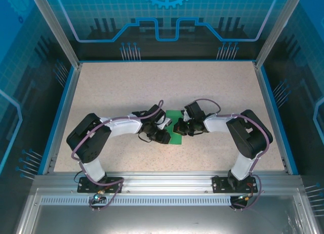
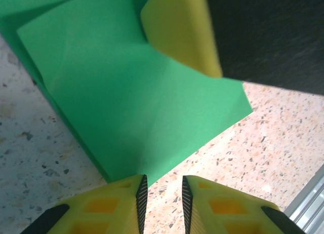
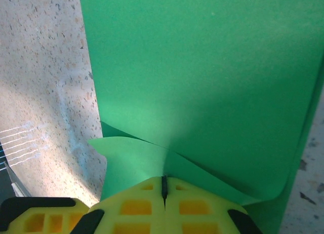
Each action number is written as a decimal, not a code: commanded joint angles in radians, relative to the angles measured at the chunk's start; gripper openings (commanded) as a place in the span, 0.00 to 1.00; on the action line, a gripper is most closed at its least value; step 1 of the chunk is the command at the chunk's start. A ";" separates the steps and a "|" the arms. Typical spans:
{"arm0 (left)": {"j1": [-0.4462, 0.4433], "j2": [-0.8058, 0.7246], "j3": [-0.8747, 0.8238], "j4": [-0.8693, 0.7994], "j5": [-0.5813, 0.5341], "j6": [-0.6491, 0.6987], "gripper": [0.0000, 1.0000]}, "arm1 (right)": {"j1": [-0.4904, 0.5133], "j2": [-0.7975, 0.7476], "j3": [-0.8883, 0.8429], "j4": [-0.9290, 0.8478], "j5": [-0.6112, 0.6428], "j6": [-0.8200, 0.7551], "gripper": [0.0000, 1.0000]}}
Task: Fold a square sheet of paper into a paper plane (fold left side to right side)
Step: Fold the triangle a second time at the center of the table.
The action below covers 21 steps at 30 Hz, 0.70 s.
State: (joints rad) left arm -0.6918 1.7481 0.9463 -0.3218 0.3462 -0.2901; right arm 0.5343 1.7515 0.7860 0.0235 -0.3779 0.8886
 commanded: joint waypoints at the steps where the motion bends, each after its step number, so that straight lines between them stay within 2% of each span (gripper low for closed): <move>1: 0.009 0.011 -0.022 0.008 0.005 -0.011 0.27 | 0.002 0.017 0.001 -0.082 0.021 -0.023 0.00; 12: 0.040 -0.064 -0.110 0.082 0.061 -0.067 0.24 | 0.001 0.018 0.001 -0.087 0.020 -0.023 0.00; 21: 0.115 -0.177 -0.126 0.177 0.253 -0.118 0.25 | 0.003 0.021 0.002 -0.084 0.018 -0.024 0.00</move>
State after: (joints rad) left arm -0.5900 1.5967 0.8211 -0.1944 0.4961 -0.3759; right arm 0.5350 1.7515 0.7876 0.0181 -0.3779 0.8818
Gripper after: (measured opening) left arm 0.249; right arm 0.043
